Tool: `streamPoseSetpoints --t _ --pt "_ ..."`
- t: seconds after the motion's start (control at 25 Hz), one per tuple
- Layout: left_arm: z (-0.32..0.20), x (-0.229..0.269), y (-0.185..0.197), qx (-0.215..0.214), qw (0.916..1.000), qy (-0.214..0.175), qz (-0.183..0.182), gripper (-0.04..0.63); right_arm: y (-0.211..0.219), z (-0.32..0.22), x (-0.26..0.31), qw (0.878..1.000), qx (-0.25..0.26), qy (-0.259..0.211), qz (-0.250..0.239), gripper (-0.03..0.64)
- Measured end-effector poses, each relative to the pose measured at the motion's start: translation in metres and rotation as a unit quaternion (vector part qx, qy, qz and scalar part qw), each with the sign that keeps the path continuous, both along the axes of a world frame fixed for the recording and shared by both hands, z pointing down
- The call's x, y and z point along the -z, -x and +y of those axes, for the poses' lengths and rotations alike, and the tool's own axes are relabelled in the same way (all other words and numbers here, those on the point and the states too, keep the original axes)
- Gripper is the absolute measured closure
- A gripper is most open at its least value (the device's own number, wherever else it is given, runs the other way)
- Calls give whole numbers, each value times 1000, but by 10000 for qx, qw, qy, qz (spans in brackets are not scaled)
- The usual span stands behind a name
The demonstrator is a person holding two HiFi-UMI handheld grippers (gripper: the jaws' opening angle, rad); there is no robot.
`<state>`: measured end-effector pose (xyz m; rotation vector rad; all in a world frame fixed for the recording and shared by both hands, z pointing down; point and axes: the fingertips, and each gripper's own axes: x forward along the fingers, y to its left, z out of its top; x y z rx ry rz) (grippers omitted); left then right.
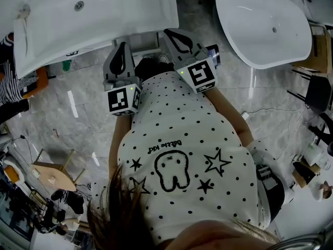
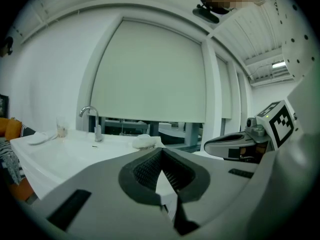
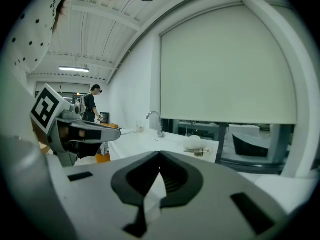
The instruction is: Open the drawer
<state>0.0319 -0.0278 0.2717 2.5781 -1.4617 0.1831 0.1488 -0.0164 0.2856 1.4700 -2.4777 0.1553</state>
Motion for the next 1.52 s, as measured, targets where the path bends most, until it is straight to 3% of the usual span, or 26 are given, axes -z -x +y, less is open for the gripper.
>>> streamPoseSetpoints --t 1.52 --pt "-8 -6 6 -31 9999 67 85 591 8 -7 -2 9999 26 -23 133 603"
